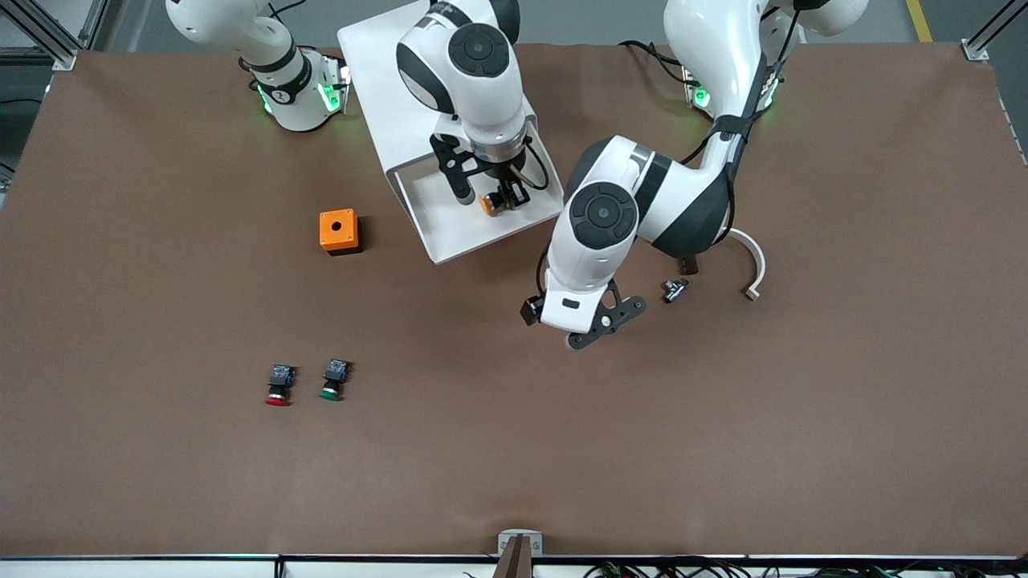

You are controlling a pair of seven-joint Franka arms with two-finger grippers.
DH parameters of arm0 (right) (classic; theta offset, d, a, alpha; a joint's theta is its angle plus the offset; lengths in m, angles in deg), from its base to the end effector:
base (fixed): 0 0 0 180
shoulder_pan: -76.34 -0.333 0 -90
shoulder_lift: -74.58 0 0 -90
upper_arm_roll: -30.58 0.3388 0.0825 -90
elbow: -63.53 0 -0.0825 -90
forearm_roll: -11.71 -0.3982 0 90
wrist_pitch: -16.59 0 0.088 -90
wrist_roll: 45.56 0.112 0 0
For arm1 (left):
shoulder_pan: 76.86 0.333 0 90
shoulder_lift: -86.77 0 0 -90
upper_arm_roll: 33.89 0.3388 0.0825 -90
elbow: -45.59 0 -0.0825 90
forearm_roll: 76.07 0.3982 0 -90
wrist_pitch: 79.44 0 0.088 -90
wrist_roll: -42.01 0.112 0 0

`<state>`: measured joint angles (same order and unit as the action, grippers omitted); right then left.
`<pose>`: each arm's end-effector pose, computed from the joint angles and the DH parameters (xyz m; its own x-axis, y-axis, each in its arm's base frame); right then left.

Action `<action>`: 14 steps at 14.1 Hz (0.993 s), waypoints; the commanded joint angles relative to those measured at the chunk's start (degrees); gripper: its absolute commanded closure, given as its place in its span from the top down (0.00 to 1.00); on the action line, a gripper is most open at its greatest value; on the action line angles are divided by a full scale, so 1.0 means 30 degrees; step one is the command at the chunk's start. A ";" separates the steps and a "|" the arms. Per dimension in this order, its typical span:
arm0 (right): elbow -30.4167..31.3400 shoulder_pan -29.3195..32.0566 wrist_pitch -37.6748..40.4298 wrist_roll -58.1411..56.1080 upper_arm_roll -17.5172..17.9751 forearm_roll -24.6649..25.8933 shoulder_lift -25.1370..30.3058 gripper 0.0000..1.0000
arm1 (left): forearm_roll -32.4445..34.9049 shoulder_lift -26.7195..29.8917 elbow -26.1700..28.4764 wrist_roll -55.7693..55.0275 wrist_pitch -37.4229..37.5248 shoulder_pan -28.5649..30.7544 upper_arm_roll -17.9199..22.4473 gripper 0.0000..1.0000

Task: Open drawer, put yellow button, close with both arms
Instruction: 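Carry the yellow button into the open drawer with the right gripper, then open the right gripper and withdraw while the left gripper approaches the drawer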

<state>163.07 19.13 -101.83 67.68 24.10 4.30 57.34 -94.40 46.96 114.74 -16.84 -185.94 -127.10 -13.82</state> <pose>0.4092 0.5219 0.4183 0.4110 -0.9075 -0.0868 -0.9107 -0.4130 0.0058 0.6084 -0.4679 0.3935 0.8675 0.4917 -0.0753 0.4953 -0.8679 0.0387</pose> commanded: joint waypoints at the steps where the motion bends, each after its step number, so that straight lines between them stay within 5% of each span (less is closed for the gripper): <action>1: -0.0365 -0.0297 0.0187 0.0370 -0.0242 0.0273 0.0002 1.00 | 0.0514 0.0497 0.0532 -0.0334 0.0108 -0.0189 0.0077 1.00; 7: -0.2059 0.1864 0.3284 -0.5417 -0.0388 0.0303 0.0470 1.00 | 0.0514 0.0584 0.0764 -0.0334 0.0108 -0.0276 0.0077 1.00; 14: -0.4701 0.8423 0.9322 -2.0203 -0.0418 0.0127 0.1669 1.00 | 0.0543 0.1229 0.2318 -0.0392 -0.0097 -0.1856 0.0107 1.00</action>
<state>150.04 38.69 -77.25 17.72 21.65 4.71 60.32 -94.40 47.81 118.23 -16.87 -185.91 -130.50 -13.86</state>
